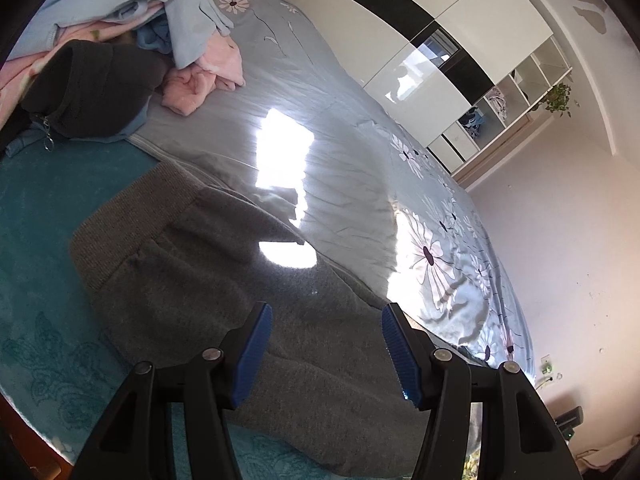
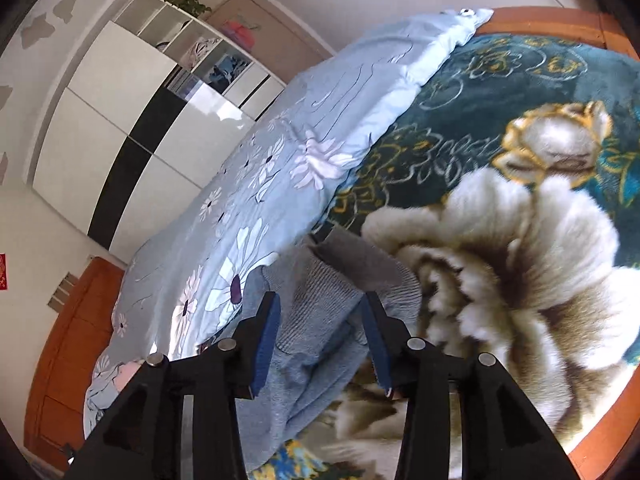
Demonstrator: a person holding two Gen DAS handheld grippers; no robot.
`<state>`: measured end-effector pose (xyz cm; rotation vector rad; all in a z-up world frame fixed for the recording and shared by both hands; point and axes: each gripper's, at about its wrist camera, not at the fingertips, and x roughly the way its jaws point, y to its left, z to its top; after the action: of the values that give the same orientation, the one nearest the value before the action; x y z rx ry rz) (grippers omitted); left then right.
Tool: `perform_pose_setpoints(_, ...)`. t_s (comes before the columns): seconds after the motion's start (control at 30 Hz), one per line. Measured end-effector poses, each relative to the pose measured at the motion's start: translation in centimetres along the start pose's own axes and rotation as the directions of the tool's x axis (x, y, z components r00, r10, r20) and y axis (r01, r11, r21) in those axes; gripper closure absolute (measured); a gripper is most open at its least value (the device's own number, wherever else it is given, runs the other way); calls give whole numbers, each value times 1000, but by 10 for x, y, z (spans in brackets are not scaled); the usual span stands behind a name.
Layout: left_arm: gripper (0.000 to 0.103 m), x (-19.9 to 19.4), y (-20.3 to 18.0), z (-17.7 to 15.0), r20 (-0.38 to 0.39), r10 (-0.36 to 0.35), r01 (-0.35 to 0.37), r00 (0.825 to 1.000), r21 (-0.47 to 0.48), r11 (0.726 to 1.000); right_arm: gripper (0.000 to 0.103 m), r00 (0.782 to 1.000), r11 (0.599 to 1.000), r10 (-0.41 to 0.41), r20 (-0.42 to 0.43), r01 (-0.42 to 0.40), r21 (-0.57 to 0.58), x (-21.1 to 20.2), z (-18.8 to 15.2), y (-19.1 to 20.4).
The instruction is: Fold clothes
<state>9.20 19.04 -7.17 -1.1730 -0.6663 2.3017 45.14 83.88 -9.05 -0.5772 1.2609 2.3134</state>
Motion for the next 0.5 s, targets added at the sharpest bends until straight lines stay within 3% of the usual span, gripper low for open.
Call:
perform_pose_setpoints(0.13,42,1,-8,-1,-9,1,0,1000,30,1000,59,998,999,-23,-52,25,32,28,-3,5)
perform_pose_setpoints(0.2,42,0,-7,0,-11,-1,1,1000,27,1000,58,999,999,-17,-37,18,28,25,1,9)
perform_pose_setpoints(0.27,42,0,-5,0,-13,1,-1,1000,17,1000,74,1000,1000,5,-6,-5,10,16,8,15)
perform_pose_setpoints(0.3,42,0,-4,0,-13,2,-2,1000,15,1000,91,1000,1000,16,10,-16,1,12,12,19)
perform_pose_setpoints(0.5,42,-4,-5,0,-6,7,-6,1000,30,1000,91,991,995,84,101,-79,-57,-14,32,38)
